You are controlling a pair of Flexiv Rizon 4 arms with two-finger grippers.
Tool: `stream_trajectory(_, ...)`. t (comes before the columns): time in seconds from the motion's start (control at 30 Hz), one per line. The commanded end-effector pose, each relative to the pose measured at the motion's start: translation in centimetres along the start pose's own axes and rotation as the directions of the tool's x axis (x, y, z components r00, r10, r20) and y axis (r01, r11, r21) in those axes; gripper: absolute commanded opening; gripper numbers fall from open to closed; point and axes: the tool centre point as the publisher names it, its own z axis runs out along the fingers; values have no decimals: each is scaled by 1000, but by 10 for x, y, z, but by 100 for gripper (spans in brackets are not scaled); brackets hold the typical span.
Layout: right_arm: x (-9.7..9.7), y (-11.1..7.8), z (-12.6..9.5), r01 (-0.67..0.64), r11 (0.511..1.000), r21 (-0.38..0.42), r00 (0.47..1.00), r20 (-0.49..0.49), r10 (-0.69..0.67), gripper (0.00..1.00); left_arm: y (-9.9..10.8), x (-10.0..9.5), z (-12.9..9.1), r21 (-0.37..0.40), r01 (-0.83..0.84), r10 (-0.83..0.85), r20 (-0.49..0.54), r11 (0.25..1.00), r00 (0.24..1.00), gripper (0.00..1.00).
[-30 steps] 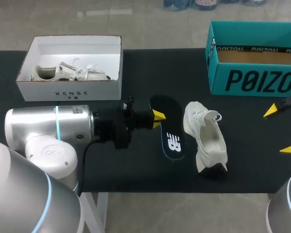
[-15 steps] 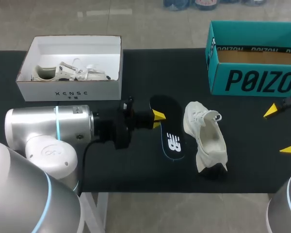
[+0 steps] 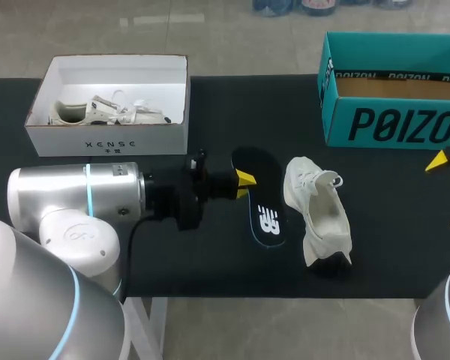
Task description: Take the shoe out of the shoebox, open the shoe tongue, remove and reinsert the insole, then place the shoe into the shoebox
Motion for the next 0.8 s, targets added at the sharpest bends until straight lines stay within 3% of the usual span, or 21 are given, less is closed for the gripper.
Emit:
stream_trajectory(0.03, 32, -5, -34, 245, 967, 63, 959, 133, -252, 100, 0, -1, 0, -1, 0, 0, -3, 1000, 1000, 0)
stream_trajectory(0.2, 42, -24, -52, 392, 918, 60, 907, 139, -397, 100, 0, -1, 0, -1, 0, 0, -3, 1000, 1000, 0)
stream_trajectory(0.27, 41, -32, -55, 341, 935, 96, 932, 94, -350, 100, 0, -1, 0, -1, 0, 0, -3, 1000, 1000, 0)
stream_trajectory(0.77, 41, -32, -55, 341, 935, 96, 932, 94, -350, 100, 0, -1, 0, -1, 0, 0, -3, 1000, 1000, 0)
stream_trajectory(0.8, 38, -24, -55, 465, 875, 137, 874, 88, -478, 100, 0, -1, 0, -1, 0, 0, -3, 1000, 1000, 0)
